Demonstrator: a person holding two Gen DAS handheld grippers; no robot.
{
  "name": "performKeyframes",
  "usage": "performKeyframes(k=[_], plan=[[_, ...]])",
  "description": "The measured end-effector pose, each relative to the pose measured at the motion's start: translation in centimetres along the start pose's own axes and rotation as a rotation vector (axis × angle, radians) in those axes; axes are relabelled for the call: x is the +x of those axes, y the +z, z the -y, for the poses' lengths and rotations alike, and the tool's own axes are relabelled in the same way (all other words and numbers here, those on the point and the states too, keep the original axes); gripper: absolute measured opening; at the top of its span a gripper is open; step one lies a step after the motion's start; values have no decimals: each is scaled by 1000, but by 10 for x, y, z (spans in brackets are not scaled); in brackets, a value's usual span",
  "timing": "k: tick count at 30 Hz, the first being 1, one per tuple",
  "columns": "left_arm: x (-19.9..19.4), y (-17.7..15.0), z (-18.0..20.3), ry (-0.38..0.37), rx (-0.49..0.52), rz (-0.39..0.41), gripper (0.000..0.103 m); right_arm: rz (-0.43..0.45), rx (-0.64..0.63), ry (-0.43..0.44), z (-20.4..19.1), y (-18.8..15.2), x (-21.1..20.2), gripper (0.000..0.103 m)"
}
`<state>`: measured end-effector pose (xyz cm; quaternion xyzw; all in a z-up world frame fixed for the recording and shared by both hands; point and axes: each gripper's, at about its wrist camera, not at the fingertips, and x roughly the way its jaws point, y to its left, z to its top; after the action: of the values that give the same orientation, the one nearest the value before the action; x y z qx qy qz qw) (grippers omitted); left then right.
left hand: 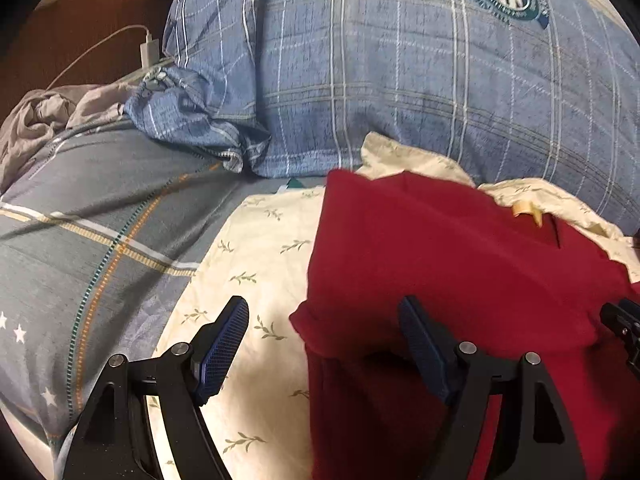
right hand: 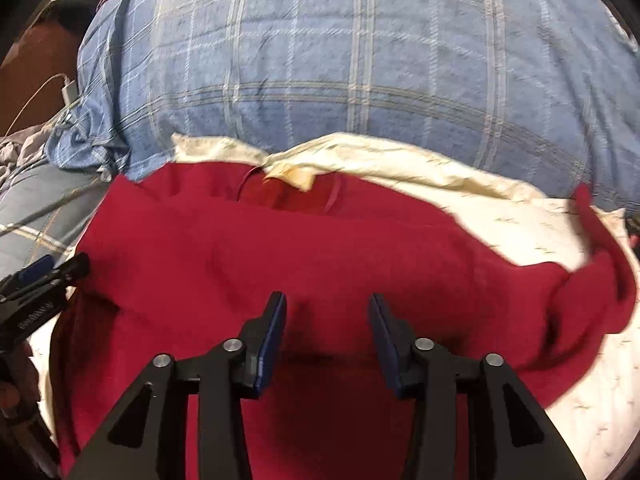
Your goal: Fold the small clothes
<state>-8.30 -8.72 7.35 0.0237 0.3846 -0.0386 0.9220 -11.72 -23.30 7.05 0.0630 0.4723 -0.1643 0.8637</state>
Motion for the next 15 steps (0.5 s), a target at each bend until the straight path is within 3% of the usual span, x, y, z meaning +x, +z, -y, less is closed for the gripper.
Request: performKeyframes(k=[3, 8, 15], plan=[[-14, 1, 3, -9, 9, 32, 77, 20, 36, -30, 18, 0, -4, 52], [-31, 0, 8, -72, 17, 73, 77, -51, 77, -46, 41, -10, 18, 52], [-13, -4, 17, -96, 43, -3, 77, -21, 91, -18, 48, -12, -5, 53]])
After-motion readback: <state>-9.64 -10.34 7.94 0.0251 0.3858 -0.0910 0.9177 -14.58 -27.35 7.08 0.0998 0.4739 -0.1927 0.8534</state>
